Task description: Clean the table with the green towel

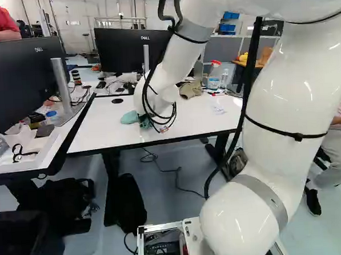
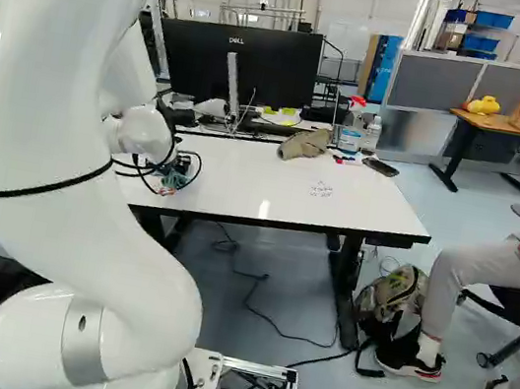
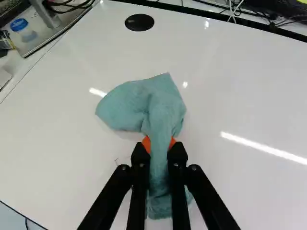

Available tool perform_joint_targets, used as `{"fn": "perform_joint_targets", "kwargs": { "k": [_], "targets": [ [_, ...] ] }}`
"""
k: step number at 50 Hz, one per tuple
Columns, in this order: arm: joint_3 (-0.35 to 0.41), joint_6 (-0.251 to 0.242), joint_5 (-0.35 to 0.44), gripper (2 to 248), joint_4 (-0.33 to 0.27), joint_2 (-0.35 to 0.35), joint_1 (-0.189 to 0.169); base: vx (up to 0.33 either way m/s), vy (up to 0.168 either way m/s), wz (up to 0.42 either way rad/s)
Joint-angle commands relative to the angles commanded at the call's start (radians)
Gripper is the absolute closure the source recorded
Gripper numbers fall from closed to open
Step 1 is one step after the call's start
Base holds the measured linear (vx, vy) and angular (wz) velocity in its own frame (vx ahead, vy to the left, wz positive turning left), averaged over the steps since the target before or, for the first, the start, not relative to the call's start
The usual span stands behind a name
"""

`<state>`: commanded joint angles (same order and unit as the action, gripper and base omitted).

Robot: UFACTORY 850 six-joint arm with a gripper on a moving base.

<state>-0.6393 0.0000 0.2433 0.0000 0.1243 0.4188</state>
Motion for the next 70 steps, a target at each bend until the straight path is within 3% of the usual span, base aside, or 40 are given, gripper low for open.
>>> {"fn": "perform_joint_targets", "kwargs": {
  "k": [50, 58, 70],
  "targets": [
    [0.185, 0.000, 0.000, 200, 0.000, -0.176, 0.127, 0.000, 0.000, 0.000],
    [0.223, 0.000, 0.000, 200, 0.000, -0.215, 0.125, 0.000, 0.000, 0.000],
    [0.231, 0.000, 0.000, 200, 0.000, -0.223, 0.080, 0.000, 0.000, 0.000]
  ]
}}
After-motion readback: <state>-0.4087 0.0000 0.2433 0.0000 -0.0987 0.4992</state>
